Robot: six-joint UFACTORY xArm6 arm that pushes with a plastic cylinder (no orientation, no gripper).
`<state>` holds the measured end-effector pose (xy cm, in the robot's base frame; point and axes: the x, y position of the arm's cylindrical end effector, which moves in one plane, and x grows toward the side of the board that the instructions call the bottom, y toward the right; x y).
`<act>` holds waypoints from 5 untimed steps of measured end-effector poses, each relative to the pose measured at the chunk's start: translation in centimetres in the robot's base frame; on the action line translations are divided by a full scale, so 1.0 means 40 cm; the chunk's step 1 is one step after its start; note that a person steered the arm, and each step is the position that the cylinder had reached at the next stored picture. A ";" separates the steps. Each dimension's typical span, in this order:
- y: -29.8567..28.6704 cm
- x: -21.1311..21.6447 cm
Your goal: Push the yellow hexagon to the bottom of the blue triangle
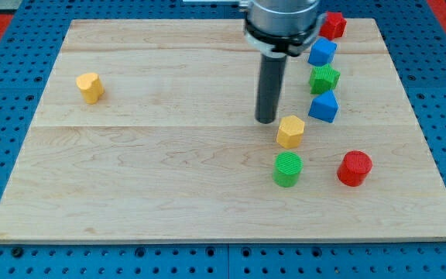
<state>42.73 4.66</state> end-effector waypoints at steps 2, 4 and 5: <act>-0.048 0.074; 0.004 0.078; 0.079 0.078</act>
